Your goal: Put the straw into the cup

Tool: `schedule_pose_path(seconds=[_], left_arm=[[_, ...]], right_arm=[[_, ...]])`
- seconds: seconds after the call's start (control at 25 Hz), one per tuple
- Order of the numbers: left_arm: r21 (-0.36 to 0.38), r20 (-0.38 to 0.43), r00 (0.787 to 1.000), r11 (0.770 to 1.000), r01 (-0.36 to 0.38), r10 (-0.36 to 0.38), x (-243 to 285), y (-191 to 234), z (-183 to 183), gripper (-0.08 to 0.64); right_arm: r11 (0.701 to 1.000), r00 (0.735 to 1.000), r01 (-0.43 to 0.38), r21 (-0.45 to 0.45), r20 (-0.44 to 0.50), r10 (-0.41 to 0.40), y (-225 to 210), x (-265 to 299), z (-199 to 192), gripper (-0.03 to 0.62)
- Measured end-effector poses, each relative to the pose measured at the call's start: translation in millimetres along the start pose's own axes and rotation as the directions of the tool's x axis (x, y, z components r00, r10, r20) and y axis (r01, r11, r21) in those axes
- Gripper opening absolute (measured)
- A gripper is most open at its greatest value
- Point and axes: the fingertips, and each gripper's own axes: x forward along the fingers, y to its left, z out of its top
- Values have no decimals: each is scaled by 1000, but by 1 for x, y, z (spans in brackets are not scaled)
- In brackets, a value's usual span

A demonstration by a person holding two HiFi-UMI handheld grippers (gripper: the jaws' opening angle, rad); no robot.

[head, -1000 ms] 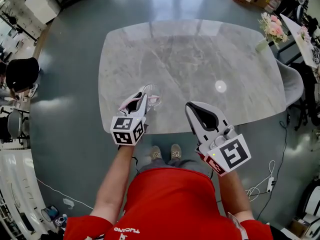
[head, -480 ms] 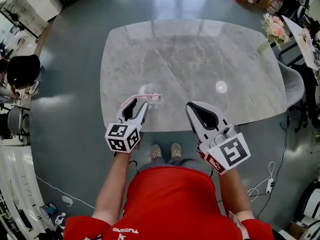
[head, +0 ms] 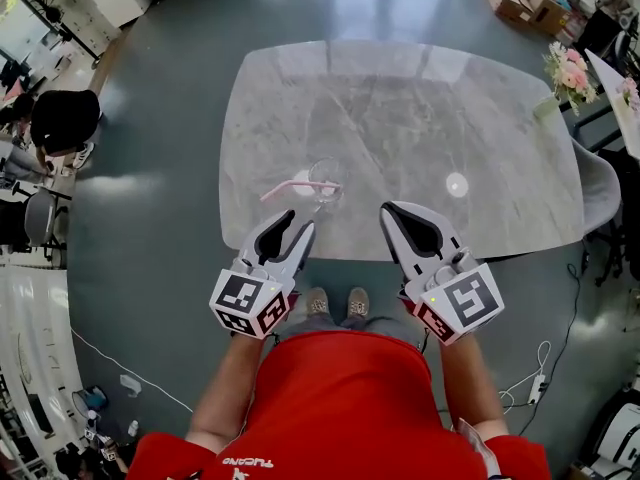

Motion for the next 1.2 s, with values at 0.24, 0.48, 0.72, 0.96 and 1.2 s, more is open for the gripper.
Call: schedule_pose_path(seconds=[0.24, 0.48, 0.72, 0.96, 1.2], left_arm=[[78, 111, 994, 997, -11, 2, -12, -9, 52, 99], [140, 198, 980, 989, -40, 11, -21, -19, 87, 12], [175, 253, 967, 984, -11, -34, -26, -36, 116, 6], [227, 302, 949, 974, 19, -89, -33, -61, 147, 6], [249, 317, 942, 968, 28, -109, -37, -69, 154, 5]], right_arm=[[999, 999, -36, 0, 22, 36, 12, 5, 5, 2], [998, 996, -61, -13, 70, 62, 21, 5, 20, 2], [996, 989, -78, -34, 122, 82, 25, 3, 32, 2], [997, 980, -68, -41, 185, 74, 25, -4, 51, 2], [997, 971, -69, 18, 231, 63, 22, -7, 61, 2]])
